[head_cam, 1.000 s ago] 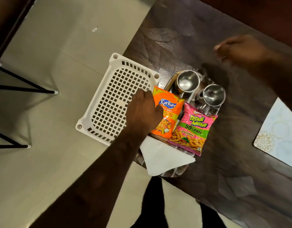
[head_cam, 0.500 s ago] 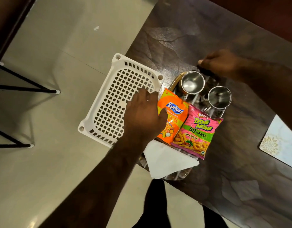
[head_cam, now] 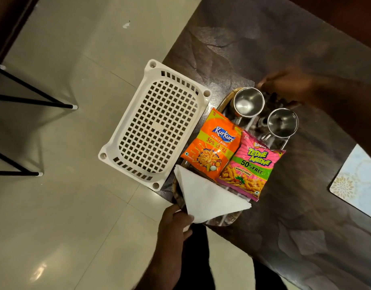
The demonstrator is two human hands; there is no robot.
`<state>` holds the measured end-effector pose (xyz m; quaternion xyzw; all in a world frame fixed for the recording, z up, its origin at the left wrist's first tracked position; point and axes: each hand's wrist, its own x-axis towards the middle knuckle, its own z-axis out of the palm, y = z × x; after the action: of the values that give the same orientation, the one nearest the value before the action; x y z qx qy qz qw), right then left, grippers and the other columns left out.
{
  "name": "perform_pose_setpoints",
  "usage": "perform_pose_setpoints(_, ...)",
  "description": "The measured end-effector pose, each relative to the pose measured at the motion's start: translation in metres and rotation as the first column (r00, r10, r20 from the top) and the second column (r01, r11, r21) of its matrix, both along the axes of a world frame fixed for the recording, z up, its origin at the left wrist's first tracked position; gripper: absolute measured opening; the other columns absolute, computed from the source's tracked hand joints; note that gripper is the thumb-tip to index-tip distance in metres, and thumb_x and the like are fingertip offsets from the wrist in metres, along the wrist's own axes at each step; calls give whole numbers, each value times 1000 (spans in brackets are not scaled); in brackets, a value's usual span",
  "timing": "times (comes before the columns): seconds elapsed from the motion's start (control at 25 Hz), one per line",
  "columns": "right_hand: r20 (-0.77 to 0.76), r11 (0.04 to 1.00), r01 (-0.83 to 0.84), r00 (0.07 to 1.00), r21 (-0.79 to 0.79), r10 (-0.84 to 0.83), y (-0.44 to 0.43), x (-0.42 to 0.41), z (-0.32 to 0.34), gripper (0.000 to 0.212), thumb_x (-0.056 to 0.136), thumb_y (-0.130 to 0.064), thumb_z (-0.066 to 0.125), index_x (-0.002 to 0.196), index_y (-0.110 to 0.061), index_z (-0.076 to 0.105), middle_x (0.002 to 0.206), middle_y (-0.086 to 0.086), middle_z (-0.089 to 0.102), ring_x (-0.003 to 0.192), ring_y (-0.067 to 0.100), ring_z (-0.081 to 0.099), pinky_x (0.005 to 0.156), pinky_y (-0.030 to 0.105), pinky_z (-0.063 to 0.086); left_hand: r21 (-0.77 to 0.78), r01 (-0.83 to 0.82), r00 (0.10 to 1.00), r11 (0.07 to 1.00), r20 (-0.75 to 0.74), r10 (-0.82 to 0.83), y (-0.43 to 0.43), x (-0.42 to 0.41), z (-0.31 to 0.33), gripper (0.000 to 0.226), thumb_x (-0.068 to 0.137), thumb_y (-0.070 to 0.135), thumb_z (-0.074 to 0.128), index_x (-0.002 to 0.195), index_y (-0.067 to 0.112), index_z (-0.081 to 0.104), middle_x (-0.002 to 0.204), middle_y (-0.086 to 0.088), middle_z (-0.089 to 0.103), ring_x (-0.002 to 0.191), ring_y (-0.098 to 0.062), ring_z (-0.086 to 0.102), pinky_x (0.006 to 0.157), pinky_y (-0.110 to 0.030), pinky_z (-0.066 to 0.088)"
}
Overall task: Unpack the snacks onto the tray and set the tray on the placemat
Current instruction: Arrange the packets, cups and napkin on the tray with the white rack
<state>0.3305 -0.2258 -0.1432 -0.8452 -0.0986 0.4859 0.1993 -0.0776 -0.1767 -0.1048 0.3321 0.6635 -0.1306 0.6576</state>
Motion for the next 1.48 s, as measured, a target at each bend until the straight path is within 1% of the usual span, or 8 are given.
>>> perform_pose_setpoints(0.2, 26, 992, 73, 997, 102, -76, -10, -5, -8, 17, 98, -22, 61, 85, -23, 73, 80, 7, 68, 74, 26, 57, 66, 32, 41, 39, -24, 1000, 999, -5, 24, -4, 16, -7, 45, 86, 5, 65, 127, 19, 53, 120, -5, 65, 112, -28, 63, 91, -43, 57)
perform_pose_setpoints(0.36, 25, 989, 115, 993, 87, -118, -30, -11, -8, 22, 95, -21, 61, 77, -27, 71, 62, -4, 68, 61, 20, 60, 57, 25, 40, 60, -38, 999, 997, -2, 39, -9, 17, -2, 45, 86, 1, 65, 127, 16, 52, 117, -7, 64, 108, -28, 62, 77, -38, 59)
perform_pose_setpoints(0.48, -5, 984, 147, 989, 101, -147, -49, -20, 6, 23, 95, -22, 61, 77, -28, 72, 56, -6, 67, 56, 18, 57, 54, 22, 36, 81, -46, 999, 996, -4, 46, -10, 13, 4, 48, 86, -3, 65, 128, 14, 52, 118, -9, 64, 108, -31, 62, 81, -45, 58)
perform_pose_setpoints(0.72, -57, 929, 324, 946, 180, -319, -132, -31, 57, 11, 97, -23, 64, 99, -20, 74, 73, 0, 68, 56, 14, 55, 44, 17, 39, 207, 23, 999, 978, 31, -30, -14, 15, 31, 45, 84, -13, 64, 115, 19, 61, 111, -14, 64, 92, -25, 63, 74, -44, 57)
perform_pose_setpoints(0.84, -110, 879, 422, 906, 220, -408, -190, -35, 75, 11, 96, -27, 66, 100, -22, 75, 79, -1, 70, 61, 12, 58, 55, 25, 46, 312, 68, 992, 948, 77, -96, -24, 27, 45, 44, 80, -12, 65, 101, 27, 68, 99, -6, 71, 94, -27, 64, 73, -46, 59)
perform_pose_setpoints(1.0, -202, 775, 583, 812, 246, -547, -298, -38, 92, 12, 94, -25, 67, 102, -22, 75, 88, 5, 71, 76, 16, 61, 66, 35, 53, 347, 188, 963, 919, 121, -243, -61, 75, 63, 34, 74, 0, 68, 100, 22, 69, 87, 20, 75, 95, -18, 62, 63, -42, 58)
perform_pose_setpoints(1.2, -272, 609, 769, 639, 196, -719, -435, -46, 94, 16, 94, -22, 65, 105, -26, 76, 93, 7, 76, 78, 16, 68, 58, 30, 56, 208, 424, 891, 881, 79, -448, -121, 162, 52, 31, 87, 2, 60, 106, 24, 71, 110, -12, 72, 88, -38, 67, 62, -43, 59)
perform_pose_setpoints(1.48, -245, 358, 921, 386, 154, -889, -570, -34, 69, 28, 93, -8, 58, 93, -26, 78, 78, -1, 75, 73, 17, 67, 60, 33, 58, 232, 637, 715, 735, 180, -676, -224, 291, 14, 29, 87, 13, 63, 109, 31, 72, 104, -5, 78, 81, -24, 77, 59, -39, 60)
